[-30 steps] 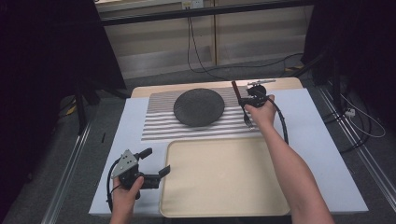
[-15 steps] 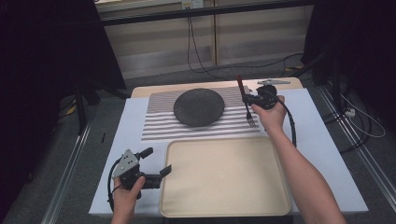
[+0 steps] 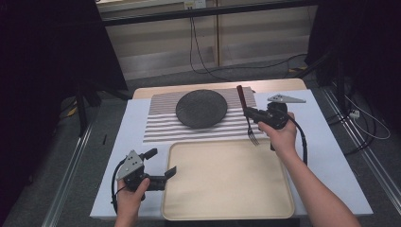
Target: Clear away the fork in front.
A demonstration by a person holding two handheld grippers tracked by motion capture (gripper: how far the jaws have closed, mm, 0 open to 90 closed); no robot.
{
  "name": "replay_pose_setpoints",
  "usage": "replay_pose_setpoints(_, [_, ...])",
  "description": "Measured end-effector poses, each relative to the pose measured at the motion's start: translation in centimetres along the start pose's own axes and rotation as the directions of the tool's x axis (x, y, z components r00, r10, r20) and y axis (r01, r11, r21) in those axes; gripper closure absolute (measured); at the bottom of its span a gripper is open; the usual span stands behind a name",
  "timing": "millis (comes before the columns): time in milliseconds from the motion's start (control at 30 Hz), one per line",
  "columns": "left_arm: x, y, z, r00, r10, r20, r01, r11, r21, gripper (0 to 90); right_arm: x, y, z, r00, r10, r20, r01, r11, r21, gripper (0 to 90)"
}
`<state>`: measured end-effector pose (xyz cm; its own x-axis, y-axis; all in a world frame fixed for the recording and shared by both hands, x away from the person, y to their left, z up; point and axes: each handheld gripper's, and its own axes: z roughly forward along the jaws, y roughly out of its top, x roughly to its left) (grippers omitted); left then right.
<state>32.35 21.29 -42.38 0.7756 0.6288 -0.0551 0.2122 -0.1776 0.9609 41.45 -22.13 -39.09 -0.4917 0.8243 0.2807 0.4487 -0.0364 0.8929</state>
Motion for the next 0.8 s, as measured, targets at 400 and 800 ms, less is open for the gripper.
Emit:
replay_pose_setpoints(400, [-0.6, 1.5, 0.7, 0.9999, -0.015, 0.006, 0.015, 0.9998, -0.009, 2.8, 3.1, -2.3, -1.4, 0.9952, -0.006, -0.097, 0.004, 1.000, -0.026, 78.8])
replay_pose_setpoints(800, [-1.6, 3.3, 2.6, 0.9992, -0.008, 0.039, 0.008, 1.0000, 0.004, 2.2, 6.5, -4.0, -1.2, 0.9843, -0.036, -0.173, 0.031, 0.999, -0.034, 78.7])
